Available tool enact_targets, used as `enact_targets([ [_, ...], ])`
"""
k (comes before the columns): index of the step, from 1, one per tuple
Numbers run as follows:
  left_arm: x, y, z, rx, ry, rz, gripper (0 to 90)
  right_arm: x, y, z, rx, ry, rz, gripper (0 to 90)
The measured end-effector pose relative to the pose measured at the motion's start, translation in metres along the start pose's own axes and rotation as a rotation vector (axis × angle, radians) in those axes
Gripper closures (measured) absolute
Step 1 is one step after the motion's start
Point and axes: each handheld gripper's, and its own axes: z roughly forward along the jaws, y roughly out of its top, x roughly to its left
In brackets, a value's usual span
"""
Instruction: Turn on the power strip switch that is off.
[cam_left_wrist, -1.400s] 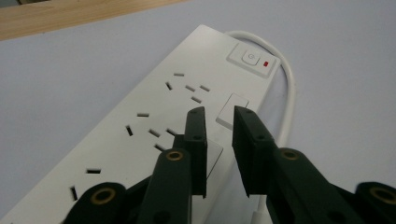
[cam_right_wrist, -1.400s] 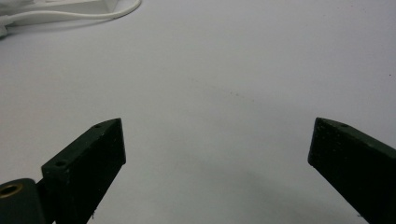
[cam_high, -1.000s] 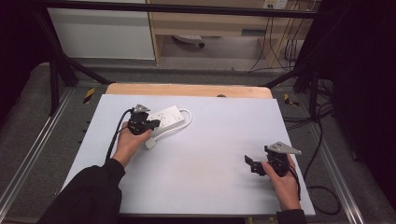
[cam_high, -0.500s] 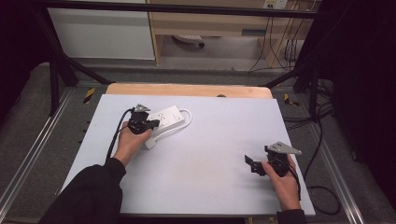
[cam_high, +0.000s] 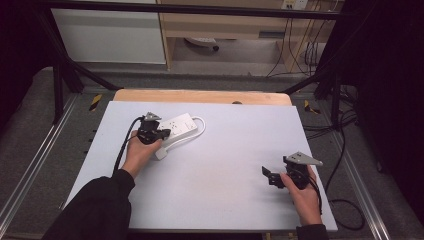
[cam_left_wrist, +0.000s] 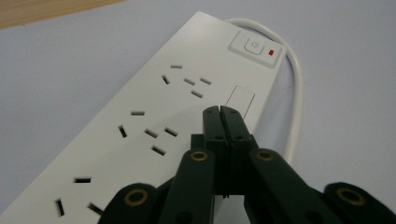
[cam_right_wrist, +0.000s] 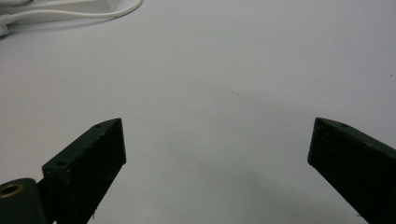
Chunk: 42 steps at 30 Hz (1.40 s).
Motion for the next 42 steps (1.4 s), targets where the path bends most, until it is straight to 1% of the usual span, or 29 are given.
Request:
enact_targets([
  [9,0.0004,-0.0005,0.0002,-0.005,-0.005,0.002,90.0,0.0000,0.0000,0.0004,0.001,0.002,0.001,4.7],
  [12,0.0014,-0.0005,-0.0002,0.000,-0.001,0.011,90.0,0.0000,0.0000,0.0004,0.001,0.002,0.001,4.7],
  [15,0.0028,-0.0010,-0.0003,-0.003,-0.007,-0.002,90.0,0.0003,-0.0002,0.0007,0.002,0.001,0.004,4.7],
  [19,0.0025,-0.0009,-0.0003,-0.001,-0.003,0.005,90.0,0.0003,-0.0003,0.0006,0.004,0.001,0.005,4.7],
  [27,0.0034,-0.0009,-0.0003,-0.002,-0.009,-0.003,90.0,0.0005,-0.0005,0.0013,0.005,0.002,0.005,4.7],
  [31,0.0037,-0.0010,0.0001,-0.005,-0.010,-0.013,90.0,0.0007,-0.0006,0.0017,0.006,0.003,0.004,4.6],
  [38,0.0044,-0.0015,0.0009,-0.006,-0.017,-0.012,90.0,0.0008,-0.0008,0.0026,0.012,0.007,0.004,4.6],
  [39,0.0037,-0.0022,0.0028,-0.006,-0.028,-0.013,90.0,0.0008,-0.0009,0.0028,0.011,0.006,-0.002,4.6],
  [40,0.0037,-0.0022,0.0028,-0.006,-0.028,-0.013,90.0,0.0008,-0.0009,0.0028,0.011,0.006,-0.002,4.6],
  [42,0.0009,-0.0012,0.0042,-0.005,-0.028,-0.002,90.0,0.0010,-0.0010,0.0030,0.013,0.007,-0.003,4.6],
])
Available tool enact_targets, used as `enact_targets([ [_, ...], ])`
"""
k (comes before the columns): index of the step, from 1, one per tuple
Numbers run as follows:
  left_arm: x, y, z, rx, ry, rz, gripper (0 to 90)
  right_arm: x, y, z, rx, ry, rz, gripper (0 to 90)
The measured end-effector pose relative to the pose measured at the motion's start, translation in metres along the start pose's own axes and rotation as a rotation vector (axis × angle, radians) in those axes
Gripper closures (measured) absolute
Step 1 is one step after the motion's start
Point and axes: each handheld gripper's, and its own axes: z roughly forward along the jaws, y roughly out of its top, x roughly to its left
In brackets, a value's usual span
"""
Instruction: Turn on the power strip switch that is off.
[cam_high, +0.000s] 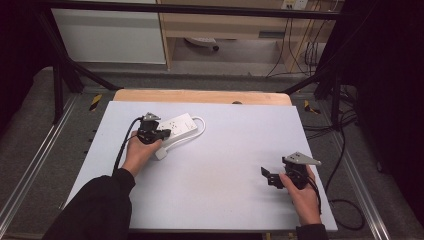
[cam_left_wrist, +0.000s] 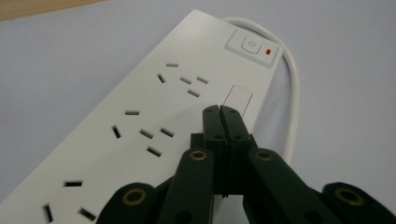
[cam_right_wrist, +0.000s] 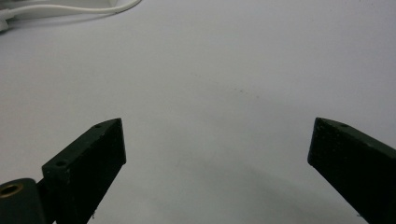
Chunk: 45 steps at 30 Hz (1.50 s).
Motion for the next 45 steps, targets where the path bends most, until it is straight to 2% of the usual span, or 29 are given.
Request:
enact_targets([
  [4,-0.002,0.000,0.001,-0.003,-0.004,0.011,90.0,0.000,0.000,0.000,0.000,-0.002,0.001,4.7],
  [6,-0.001,-0.001,0.001,-0.007,-0.011,-0.007,90.0,0.000,0.000,0.000,0.000,-0.003,0.003,4.6],
  [8,0.000,-0.001,-0.001,-0.003,-0.003,0.002,90.0,-0.001,0.000,0.000,-0.002,-0.003,0.001,4.7],
  [11,0.002,0.000,-0.005,-0.030,-0.003,-0.012,90.0,0.000,0.000,-0.001,-0.004,-0.003,0.005,4.7],
  [15,-0.001,0.002,-0.007,-0.031,-0.003,0.015,90.0,0.000,0.000,0.000,-0.004,-0.003,0.006,4.6],
  [18,-0.002,0.002,-0.008,-0.032,-0.010,0.006,90.0,0.000,0.000,-0.001,-0.007,-0.004,0.008,4.7],
  [21,-0.003,0.002,-0.008,-0.029,-0.008,0.019,90.0,0.000,0.000,-0.001,-0.008,-0.004,0.007,4.7],
  [27,-0.002,0.001,-0.012,-0.046,-0.014,-0.002,89.5,-0.001,0.000,-0.001,-0.009,-0.004,0.004,4.7],
  [29,-0.003,0.001,-0.014,-0.049,-0.015,0.004,84.8,-0.001,0.000,-0.001,-0.009,-0.004,0.005,4.7],
  [33,-0.003,0.001,-0.018,-0.062,-0.001,0.008,80.8,-0.001,0.001,-0.001,-0.010,-0.004,0.005,4.7],
  [34,-0.003,0.001,-0.019,-0.065,-0.002,-0.004,78.7,-0.001,0.001,-0.001,-0.009,-0.004,0.006,4.7],
  [35,-0.002,0.001,-0.020,-0.067,-0.006,-0.013,73.7,-0.001,0.001,-0.001,-0.009,-0.004,0.006,4.7],
  [36,-0.002,0.002,-0.020,-0.065,-0.007,-0.015,73.7,-0.001,0.001,-0.001,-0.009,-0.004,0.006,4.7],
  [37,-0.002,0.002,-0.021,-0.066,-0.008,-0.018,67.7,-0.001,0.000,-0.001,-0.009,-0.006,0.005,4.7],
  [38,-0.003,0.002,-0.022,-0.071,-0.008,-0.023,67.7,-0.001,0.000,-0.001,-0.009,-0.006,0.005,4.7],
  [40,-0.004,0.003,-0.024,-0.078,-0.004,-0.019,58.2,-0.001,0.001,-0.001,-0.009,-0.006,0.006,4.7],
  [42,-0.004,0.003,-0.025,-0.077,-0.009,-0.031,55.0,-0.001,0.000,-0.001,-0.009,-0.007,0.006,4.7],
  [43,-0.003,0.003,-0.026,-0.075,-0.013,-0.043,48.7,-0.001,0.000,-0.001,-0.009,-0.007,0.006,4.7],
  [45,-0.003,0.004,-0.028,-0.081,-0.019,-0.051,45.5,-0.001,0.001,-0.001,-0.008,-0.006,0.007,4.7],
])
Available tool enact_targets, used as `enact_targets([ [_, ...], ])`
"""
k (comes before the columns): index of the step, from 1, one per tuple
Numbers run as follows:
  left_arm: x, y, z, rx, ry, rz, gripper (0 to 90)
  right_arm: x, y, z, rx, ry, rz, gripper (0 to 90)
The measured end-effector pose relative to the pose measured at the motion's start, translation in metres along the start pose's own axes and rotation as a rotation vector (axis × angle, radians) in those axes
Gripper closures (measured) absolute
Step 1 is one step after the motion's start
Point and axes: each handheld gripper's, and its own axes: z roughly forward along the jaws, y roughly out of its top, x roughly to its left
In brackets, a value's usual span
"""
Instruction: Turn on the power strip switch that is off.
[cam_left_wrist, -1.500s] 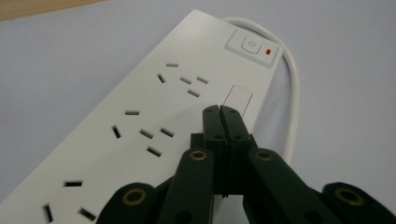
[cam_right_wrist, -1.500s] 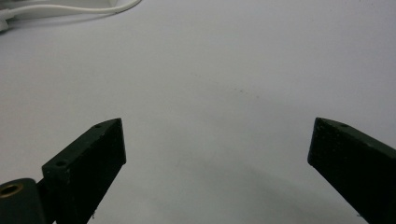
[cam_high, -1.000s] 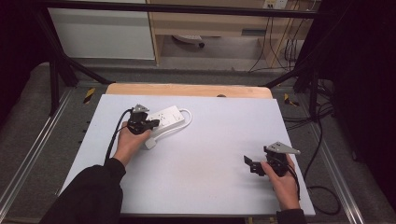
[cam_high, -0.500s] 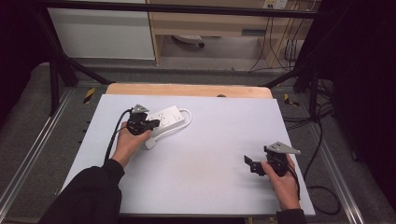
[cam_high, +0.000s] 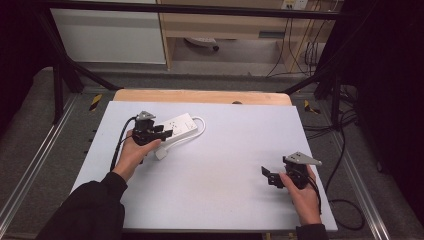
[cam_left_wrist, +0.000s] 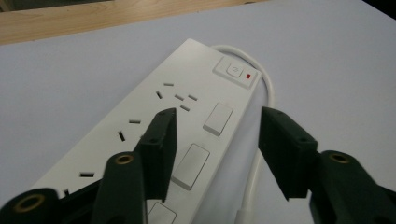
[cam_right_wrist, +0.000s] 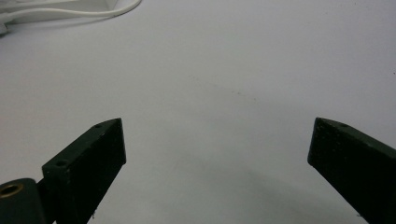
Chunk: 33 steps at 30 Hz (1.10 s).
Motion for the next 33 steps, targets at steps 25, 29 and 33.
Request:
enact_targets([
  [25,-0.015,0.013,-0.029,-0.066,-0.040,-0.008,10.2,0.000,0.001,0.000,-0.003,-0.007,-0.003,4.4],
  [29,-0.013,0.015,-0.033,-0.077,-0.034,-0.008,10.4,0.000,0.001,-0.001,-0.009,-0.009,-0.007,4.4],
  [33,-0.012,0.015,-0.038,-0.084,-0.032,0.001,10.4,0.000,0.002,-0.002,-0.012,-0.009,-0.005,4.2],
])
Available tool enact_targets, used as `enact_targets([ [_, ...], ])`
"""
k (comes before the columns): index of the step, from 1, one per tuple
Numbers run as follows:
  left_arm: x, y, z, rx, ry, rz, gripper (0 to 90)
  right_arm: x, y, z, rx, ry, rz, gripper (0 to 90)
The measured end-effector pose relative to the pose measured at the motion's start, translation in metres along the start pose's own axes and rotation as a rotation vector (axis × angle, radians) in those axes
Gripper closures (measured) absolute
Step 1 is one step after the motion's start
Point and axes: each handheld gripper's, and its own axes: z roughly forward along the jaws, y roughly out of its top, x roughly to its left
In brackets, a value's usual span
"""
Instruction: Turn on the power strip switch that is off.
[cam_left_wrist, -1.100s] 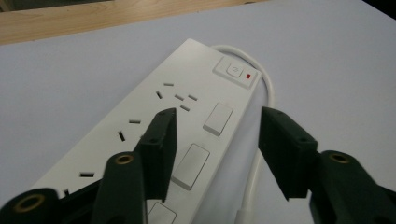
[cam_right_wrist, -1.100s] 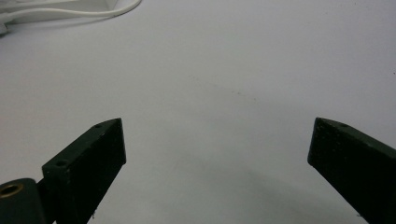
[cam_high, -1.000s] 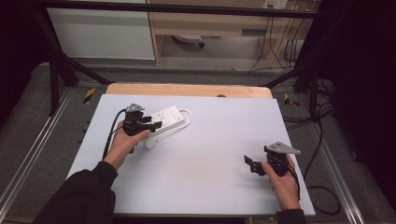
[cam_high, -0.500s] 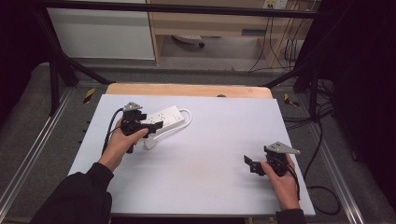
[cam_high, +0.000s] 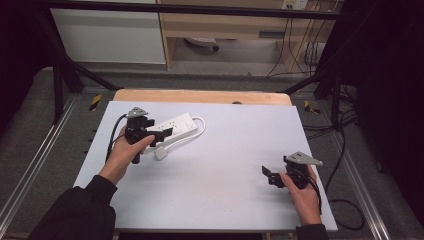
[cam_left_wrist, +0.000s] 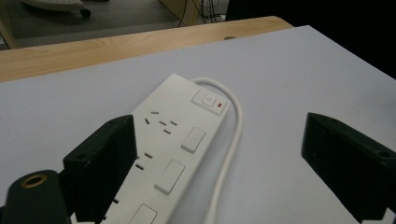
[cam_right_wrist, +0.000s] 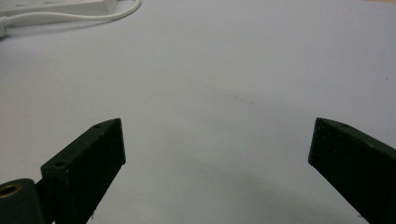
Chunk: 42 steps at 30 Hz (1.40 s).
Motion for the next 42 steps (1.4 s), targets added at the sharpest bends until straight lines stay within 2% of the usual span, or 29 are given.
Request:
enact_targets([
  [11,0.010,0.000,-0.026,-0.030,0.040,-0.015,10.6,0.001,0.000,0.001,0.000,0.002,-0.006,3.6],
  [31,0.014,-0.014,-0.072,-0.031,0.050,-0.017,10.2,0.004,0.002,0.001,-0.007,0.018,-0.006,2.8],
  [42,0.016,-0.028,-0.099,-0.058,0.057,-0.025,10.0,0.006,0.002,-0.002,-0.017,0.023,-0.013,2.7],
])
